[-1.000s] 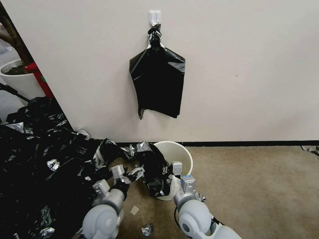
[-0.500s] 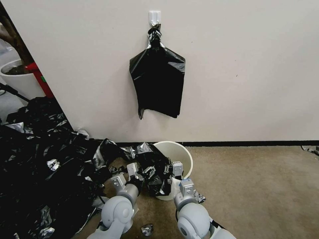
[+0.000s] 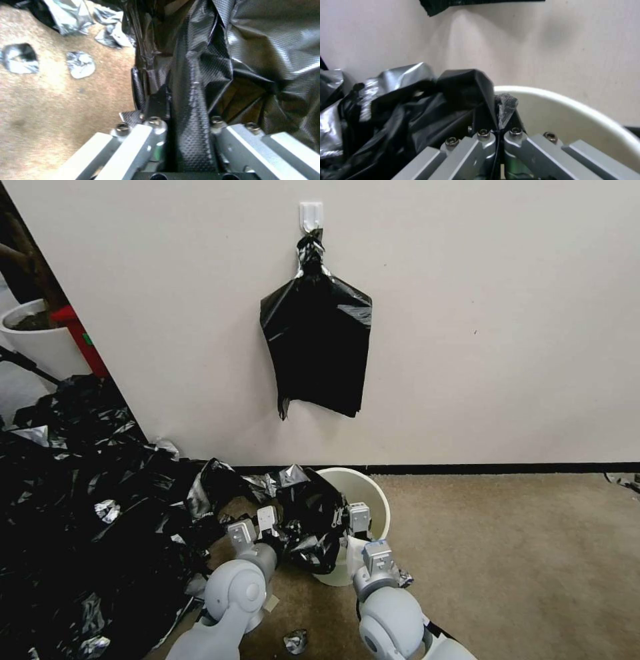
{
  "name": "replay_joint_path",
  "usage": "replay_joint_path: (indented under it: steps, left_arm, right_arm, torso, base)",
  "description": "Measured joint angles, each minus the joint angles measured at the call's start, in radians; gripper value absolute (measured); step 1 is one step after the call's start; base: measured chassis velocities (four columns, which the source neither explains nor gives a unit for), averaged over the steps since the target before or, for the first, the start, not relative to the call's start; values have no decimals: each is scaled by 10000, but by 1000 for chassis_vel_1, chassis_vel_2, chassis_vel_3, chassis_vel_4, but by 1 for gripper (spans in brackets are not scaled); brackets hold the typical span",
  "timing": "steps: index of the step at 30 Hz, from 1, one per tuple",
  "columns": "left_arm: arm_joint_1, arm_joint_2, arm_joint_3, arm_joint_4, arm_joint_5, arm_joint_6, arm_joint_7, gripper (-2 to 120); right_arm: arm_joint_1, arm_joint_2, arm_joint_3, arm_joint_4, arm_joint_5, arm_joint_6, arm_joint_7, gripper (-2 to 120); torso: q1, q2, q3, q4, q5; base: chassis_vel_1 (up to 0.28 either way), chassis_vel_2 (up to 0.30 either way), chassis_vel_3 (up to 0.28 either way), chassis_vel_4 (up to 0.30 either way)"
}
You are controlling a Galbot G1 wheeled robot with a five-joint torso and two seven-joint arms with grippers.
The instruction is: Place a trash bag onto the trash bin.
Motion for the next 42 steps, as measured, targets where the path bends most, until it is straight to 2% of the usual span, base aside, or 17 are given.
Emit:
replay_joint_path:
  steps: [1,4,5,6,10,12,15,17,20,30,34,37,38,42]
  left_arm:
    - [78,163,-17,-4,242,-18,184,5]
    - [231,407,-27,-72,697,-76,602,5]
    - [413,667,-50,-187,1079,-117,1044,5]
    - [413,667,-50,-187,1079,-117,1044,5]
    - [855,1402,-217,-644,1999,-111,2215,3]
    - [908,1492,-252,-711,2101,-112,2371,3]
    - [1250,1906,-458,-1137,2662,-154,3258,3]
    - [1346,1970,-510,-1233,2797,-228,3429,3]
    - [1575,2041,-734,-1475,3075,-789,3827,3]
    - [1442,1962,-1140,-1278,2937,-2073,4475,3]
    - [1213,1900,-1189,-1137,2646,-2534,4479,3]
    - [890,1812,-1190,-895,2305,-3040,4235,3]
    - [890,1812,-1190,-895,2305,-3040,4235,3]
    - [703,1752,-1196,-672,2074,-3157,4089,3]
  right_arm:
    - [74,-32,55,-71,-81,68,-33,0]
    - [137,-111,107,-100,-129,122,-96,0]
    - [180,-221,160,-101,-136,160,-166,0]
    - [180,-221,160,-101,-136,160,-166,0]
    - [242,-510,359,69,-34,228,-330,0]
    - [255,-546,405,105,31,228,-337,0]
    - [308,-727,696,235,650,21,-235,0]
    - [316,-776,767,248,810,-65,-158,0]
    - [233,-1089,1083,489,1929,-856,397,0]
    - [-325,-2137,1382,1374,4377,-2598,1566,0]
    - [-535,-2338,1242,1687,5354,-2995,1955,0]
    - [-856,-2376,950,2140,6437,-3450,2383,0]
    - [-856,-2376,950,2140,6437,-3450,2383,0]
    - [-973,-2121,726,2387,7854,-3533,2590,0]
  torso:
    - [0,0,0,1,0]
    - [0,-1,1,0,-5]
    - [0,-1,2,-2,-8]
    - [0,-1,2,-2,-8]
    - [0,-1,2,-4,-9]
    - [0,-1,1,-5,-6]
    - [0,-1,2,-4,-5]
    - [0,-1,2,-4,-4]
    - [1,-1,2,-2,-3]
    - [0,-1,1,-3,-3]
    - [1,-1,1,-2,-3]
    - [0,0,1,-4,-4]
    - [0,0,1,-4,-4]
    - [1,-1,1,-2,-5]
  base:
    - [0,0,0,0]
    - [0,0,0,0]
    - [0,0,0,0]
    - [0,0,0,0]
    - [0,0,0,0]
    - [0,0,0,0]
    - [0,0,0,0]
    - [0,0,0,0]
    - [0,0,0,0]
    - [0,0,0,0]
    - [0,0,0,0]
    - [0,0,0,0]
    - [0,0,0,0]
    - [0,0,0,0]
